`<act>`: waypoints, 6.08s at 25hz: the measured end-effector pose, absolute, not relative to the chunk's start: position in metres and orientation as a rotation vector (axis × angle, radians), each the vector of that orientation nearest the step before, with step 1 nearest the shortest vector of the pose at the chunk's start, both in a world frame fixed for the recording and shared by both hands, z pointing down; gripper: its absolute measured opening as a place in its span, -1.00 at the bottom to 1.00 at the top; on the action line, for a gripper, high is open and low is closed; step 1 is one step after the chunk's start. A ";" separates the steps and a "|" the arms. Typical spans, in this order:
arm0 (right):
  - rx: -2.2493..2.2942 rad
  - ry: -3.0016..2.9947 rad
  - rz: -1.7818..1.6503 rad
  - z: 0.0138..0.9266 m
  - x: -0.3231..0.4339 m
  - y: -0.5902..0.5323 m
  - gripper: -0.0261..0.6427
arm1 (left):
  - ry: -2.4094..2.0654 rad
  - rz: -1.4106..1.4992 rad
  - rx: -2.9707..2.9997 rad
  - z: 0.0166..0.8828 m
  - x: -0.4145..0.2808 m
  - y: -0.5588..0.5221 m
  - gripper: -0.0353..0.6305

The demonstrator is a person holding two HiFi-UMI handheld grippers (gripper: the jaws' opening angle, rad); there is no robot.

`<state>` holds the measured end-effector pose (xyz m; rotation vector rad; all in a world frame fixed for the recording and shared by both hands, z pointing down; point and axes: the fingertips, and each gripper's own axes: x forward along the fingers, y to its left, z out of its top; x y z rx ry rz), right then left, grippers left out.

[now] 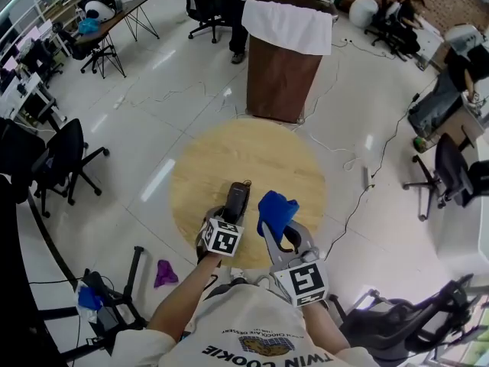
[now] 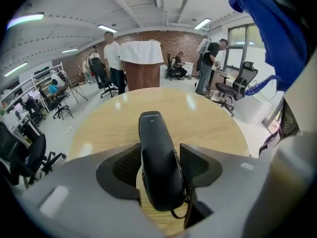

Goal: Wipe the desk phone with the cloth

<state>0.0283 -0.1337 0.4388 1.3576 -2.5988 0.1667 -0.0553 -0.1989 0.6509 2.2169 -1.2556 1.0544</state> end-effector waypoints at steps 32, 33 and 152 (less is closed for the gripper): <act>1.353 -2.575 0.228 0.453 0.036 -0.137 -0.74 | -1.196 1.164 2.153 0.695 -0.051 -0.203 -0.01; 1.354 -2.571 0.231 0.454 0.037 -0.136 -0.74 | -1.199 1.151 2.163 0.695 -0.050 -0.203 -0.02; 1.589 -2.827 -0.298 0.254 0.086 -0.219 -0.74 | -1.270 -0.075 2.726 0.323 -0.027 -0.111 -0.09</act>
